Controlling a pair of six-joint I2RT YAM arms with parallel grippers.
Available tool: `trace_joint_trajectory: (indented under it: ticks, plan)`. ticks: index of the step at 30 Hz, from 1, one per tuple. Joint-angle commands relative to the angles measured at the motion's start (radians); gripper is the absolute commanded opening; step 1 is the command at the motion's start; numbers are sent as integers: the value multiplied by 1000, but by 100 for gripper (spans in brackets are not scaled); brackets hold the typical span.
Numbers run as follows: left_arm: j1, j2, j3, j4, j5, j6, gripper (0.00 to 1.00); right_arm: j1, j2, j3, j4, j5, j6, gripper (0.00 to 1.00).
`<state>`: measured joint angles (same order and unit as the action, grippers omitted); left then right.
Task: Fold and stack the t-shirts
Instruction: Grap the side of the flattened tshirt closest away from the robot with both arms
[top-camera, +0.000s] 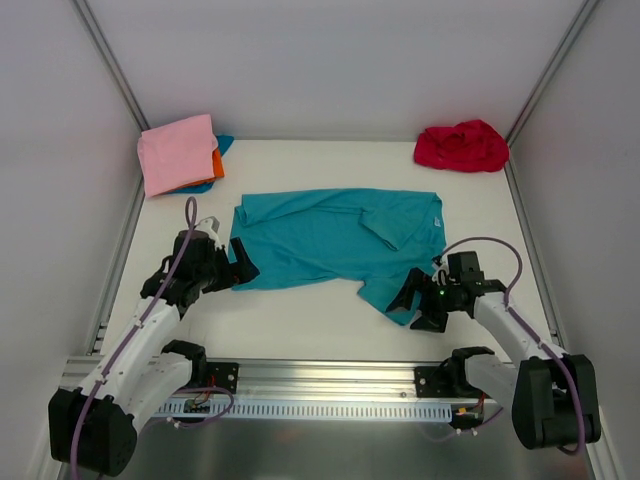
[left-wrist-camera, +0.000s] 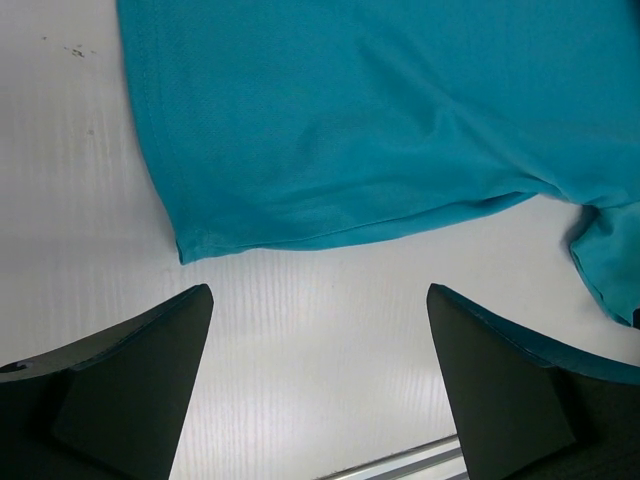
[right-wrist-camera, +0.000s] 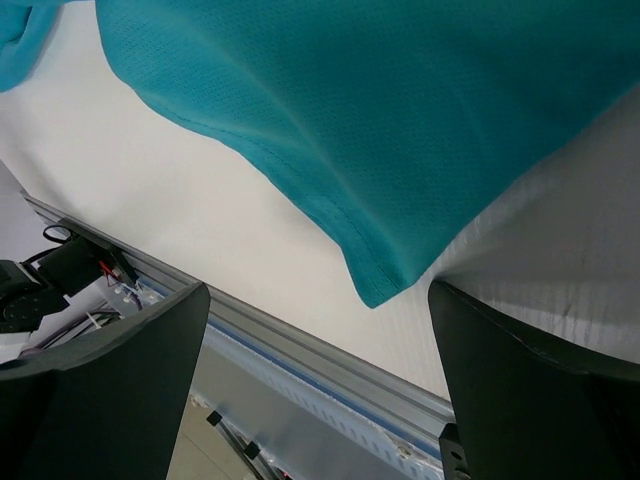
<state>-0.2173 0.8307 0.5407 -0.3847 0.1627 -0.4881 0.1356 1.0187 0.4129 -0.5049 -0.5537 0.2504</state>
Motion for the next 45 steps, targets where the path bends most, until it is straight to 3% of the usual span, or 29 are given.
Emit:
trace_joint_trajectory:
  ticks: [1, 3, 4, 5, 6, 8, 9, 13, 21, 26, 33, 38, 45]
  plan:
    - [-13, -12, 14, -29, -25, -12, 90, 7, 27, -16, 60, -8, 13, 97]
    - [-17, -16, 18, -31, -28, -10, 91, 6, 34, -25, 71, -6, 15, 92]
    - [-17, -18, 19, -31, -28, -12, 90, 7, 35, -28, 86, -5, 16, 82]
    - [-20, -22, 18, -28, -29, -13, 90, 6, 46, -32, 95, -5, 18, 78]
    - [-22, -22, 19, -28, -29, -14, 90, 6, 53, -34, 110, -6, 24, 61]
    - [-27, -22, 21, -28, -29, -14, 90, 9, 73, -34, 124, -9, 26, 47]
    - [-27, -18, 21, -28, -31, -14, 90, 7, 81, -31, 131, -12, 27, 32]
    - [-30, -1, 18, -28, -51, -12, 90, 7, 86, -23, 134, -9, 27, 10]
    - [-33, 149, 51, -40, -203, -12, 89, 7, 87, 4, 114, -2, 18, 4]
    - [-39, 287, 59, -7, -207, -21, 89, 9, 84, 21, 105, -6, 21, 4]
    - [-44, 366, 5, 73, -183, -37, 88, 7, 73, 33, 80, 1, 10, 4]
    - [-44, 384, -2, 101, -164, -41, 71, 7, 69, 32, 82, 3, 13, 4]
    - [-45, 435, 5, 121, -121, -53, 66, 7, 54, 30, 75, 6, 15, 5]
